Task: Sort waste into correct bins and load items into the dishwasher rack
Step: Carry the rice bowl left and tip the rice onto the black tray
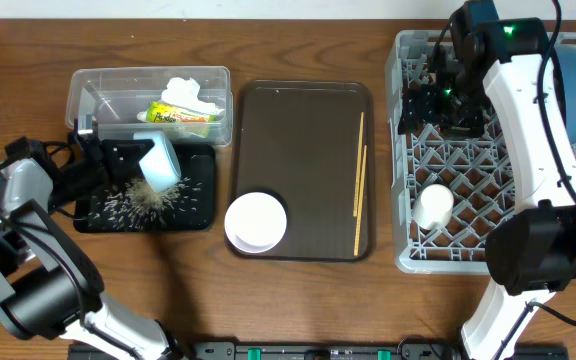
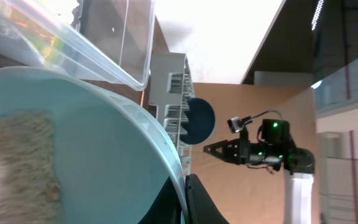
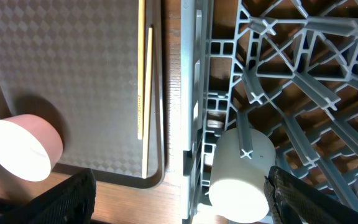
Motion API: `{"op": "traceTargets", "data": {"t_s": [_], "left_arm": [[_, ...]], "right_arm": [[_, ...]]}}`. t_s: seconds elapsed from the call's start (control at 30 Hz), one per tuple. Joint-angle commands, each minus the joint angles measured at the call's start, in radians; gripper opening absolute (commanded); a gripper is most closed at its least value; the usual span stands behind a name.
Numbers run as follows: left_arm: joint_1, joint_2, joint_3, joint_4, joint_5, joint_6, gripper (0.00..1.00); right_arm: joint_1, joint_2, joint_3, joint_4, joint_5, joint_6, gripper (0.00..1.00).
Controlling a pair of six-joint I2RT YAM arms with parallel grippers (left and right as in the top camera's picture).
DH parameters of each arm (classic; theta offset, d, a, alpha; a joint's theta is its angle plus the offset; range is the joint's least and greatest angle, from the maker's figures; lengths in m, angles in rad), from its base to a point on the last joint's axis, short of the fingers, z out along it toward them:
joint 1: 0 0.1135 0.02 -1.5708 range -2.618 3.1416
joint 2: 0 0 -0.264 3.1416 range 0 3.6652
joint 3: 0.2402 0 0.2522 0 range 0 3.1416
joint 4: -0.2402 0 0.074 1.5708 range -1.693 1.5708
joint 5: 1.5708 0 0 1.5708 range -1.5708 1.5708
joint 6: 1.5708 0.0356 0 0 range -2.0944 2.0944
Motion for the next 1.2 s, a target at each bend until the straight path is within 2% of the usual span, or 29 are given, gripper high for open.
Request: {"op": "traceTargets", "data": {"t_s": [0.0, 0.27, 0.53, 1.0, 1.17], "left_arm": [[0.004, 0.022, -0.003, -0.006, 0.073, -0.002, 0.06], [0.004, 0.023, -0.003, -0.006, 0.073, -0.172, 0.06], [0.004, 0.023, -0.003, -0.006, 0.074, -0.262, 0.06], [0.004, 0.023, -0.003, -0.006, 0.073, -0.552, 0.06], [0.004, 0.023, -0.003, -0.006, 0.074, -0.618, 0.07]], "right_arm": [[0.016, 0.002, -0.002, -0.001, 0.003, -0.025, 0.85], [0.016, 0.002, -0.002, 0.004, 0.002, -0.025, 0.86], [0.016, 0.002, -0.002, 0.007, 0.003, -0.026, 0.86], [0.016, 0.002, -0.002, 0.007, 0.003, -0.026, 0.86], [0.016, 0.002, -0.002, 0.006, 0.003, -0.029, 0.86]]}}
